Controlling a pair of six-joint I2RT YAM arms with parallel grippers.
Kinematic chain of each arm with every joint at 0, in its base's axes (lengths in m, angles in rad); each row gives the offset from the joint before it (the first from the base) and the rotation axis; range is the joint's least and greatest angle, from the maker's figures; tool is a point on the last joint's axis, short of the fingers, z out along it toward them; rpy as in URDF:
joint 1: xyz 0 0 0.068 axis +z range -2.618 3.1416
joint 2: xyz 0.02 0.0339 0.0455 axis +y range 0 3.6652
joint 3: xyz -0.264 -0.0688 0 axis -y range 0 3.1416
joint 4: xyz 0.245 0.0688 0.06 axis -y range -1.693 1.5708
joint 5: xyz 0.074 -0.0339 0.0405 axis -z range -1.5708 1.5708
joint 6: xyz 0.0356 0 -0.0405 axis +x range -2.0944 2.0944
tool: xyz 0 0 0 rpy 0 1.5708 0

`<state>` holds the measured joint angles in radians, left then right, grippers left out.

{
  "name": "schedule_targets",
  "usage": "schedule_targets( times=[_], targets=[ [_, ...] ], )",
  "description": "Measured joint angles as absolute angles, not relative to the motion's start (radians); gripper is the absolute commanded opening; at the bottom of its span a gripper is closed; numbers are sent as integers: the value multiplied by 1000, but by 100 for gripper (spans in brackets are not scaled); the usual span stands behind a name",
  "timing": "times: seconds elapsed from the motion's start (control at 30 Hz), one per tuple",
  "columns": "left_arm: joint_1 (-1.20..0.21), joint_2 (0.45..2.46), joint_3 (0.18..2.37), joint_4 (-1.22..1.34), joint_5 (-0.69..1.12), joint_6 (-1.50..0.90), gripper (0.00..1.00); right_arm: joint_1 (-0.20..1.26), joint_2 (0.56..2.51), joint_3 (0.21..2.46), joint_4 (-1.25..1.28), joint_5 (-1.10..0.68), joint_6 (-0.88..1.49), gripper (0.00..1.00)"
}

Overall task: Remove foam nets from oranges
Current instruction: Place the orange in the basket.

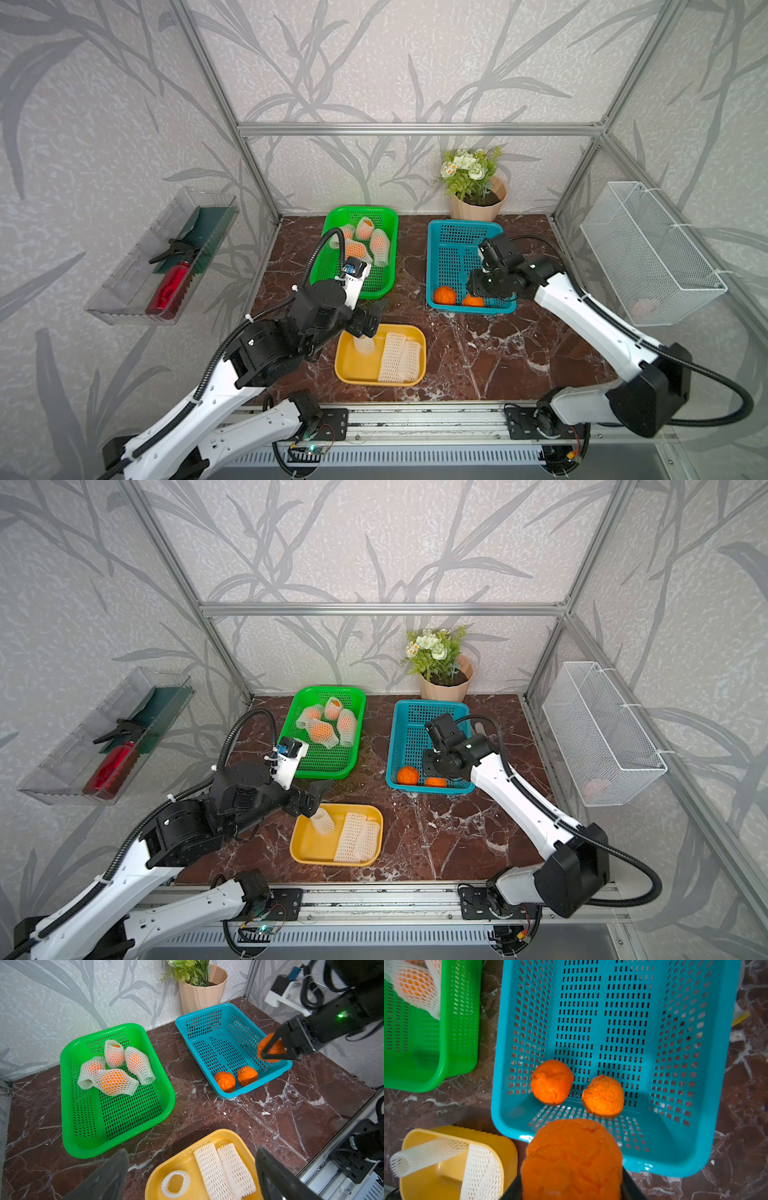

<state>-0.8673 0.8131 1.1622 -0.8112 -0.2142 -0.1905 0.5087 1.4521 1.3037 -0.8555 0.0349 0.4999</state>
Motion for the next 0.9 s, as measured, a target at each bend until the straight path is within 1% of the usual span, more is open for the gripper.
schedule_targets(
  times=[0.33,0.47,0.57,0.77,0.9],
  targets=[
    [-867,745,1160,-866,-205,-205,95,439,1796,1495,-831,-71,437,51],
    [-867,748,1154,-869,-206,-222,95,408,1899,1554,-830,-97,417,52],
    [-867,759,1142,-867,-219,-247,95,371,1954,1575,-821,-122,406,54],
    [-845,849,1138,-838,-242,-321,95,321,2034,1592,-807,-186,367,62],
    [-757,981,1143,-821,-221,-396,95,315,2053,1581,-796,-232,357,68]
  ],
)
